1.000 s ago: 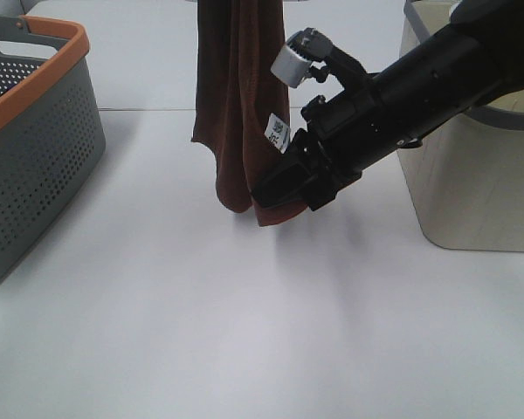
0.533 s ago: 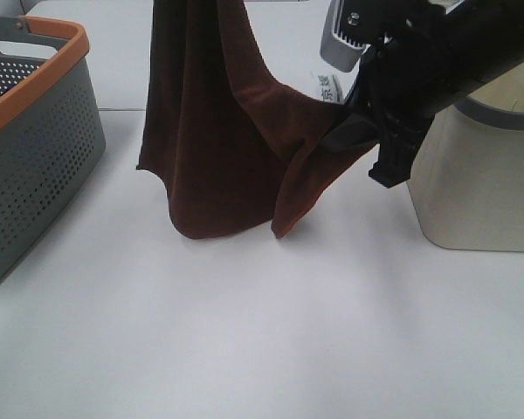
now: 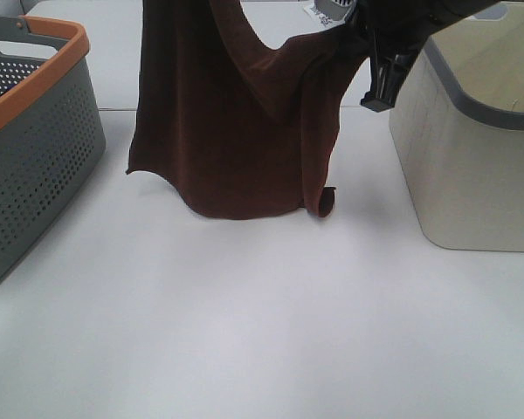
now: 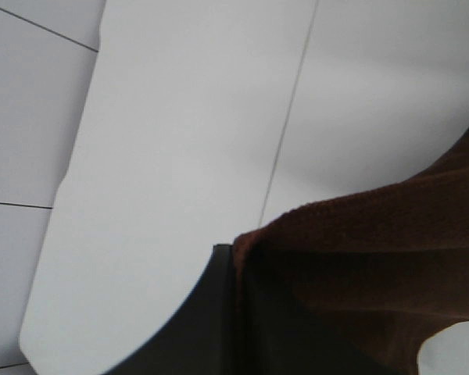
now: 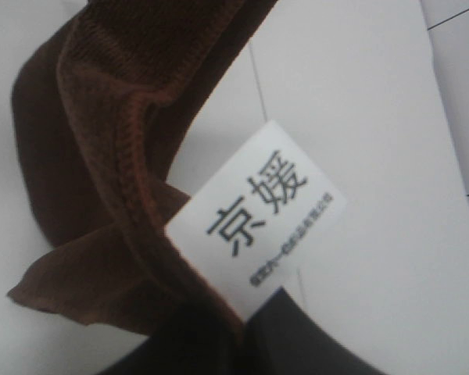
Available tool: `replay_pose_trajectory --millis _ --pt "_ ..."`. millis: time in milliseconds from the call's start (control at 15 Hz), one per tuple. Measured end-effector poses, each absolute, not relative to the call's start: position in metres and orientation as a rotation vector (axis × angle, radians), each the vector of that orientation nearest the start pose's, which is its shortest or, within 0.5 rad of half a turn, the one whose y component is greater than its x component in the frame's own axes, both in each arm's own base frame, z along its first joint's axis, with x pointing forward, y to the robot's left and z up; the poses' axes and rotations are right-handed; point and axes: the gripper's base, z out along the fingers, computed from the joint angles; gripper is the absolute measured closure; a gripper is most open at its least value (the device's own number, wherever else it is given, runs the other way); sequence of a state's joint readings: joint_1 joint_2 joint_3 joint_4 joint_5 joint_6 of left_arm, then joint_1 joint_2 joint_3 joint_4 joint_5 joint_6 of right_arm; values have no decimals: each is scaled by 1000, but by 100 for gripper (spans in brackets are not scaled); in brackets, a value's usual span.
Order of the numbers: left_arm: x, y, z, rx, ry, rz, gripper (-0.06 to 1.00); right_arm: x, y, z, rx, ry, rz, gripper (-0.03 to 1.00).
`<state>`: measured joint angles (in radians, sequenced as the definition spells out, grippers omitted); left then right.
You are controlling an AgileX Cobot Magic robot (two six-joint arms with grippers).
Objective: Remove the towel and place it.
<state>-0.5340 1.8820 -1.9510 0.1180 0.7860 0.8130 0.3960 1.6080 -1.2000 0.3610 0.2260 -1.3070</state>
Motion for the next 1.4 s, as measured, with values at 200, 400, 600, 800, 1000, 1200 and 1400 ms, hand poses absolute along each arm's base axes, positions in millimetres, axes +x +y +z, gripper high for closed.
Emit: replay_pose_trajectory --millis 200,400,600,800,1000,1200,1400 --pt "413 -219 372 1275 1654 361 94 371 157 309 -1317 1487 -395 97" --pt "445 -197 363 1064 1633 339 94 398 162 316 -1251 1349 -526 97" --pt "466 -181 362 938 1538 328 94 434 156 320 -1130 1269 -622 97" --pt "478 -183 345 934 1521 322 94 456 142 316 -1100 1243 -700 97" --pt "479 -184 342 926 1515 313 94 460 135 315 -1115 1230 -739 97" --pt "486 -188 329 916 1512 293 94 467 136 309 -1060 1175 -777 97" --pt "495 -190 311 917 1501 284 94 474 136 293 -1053 1175 -787 97"
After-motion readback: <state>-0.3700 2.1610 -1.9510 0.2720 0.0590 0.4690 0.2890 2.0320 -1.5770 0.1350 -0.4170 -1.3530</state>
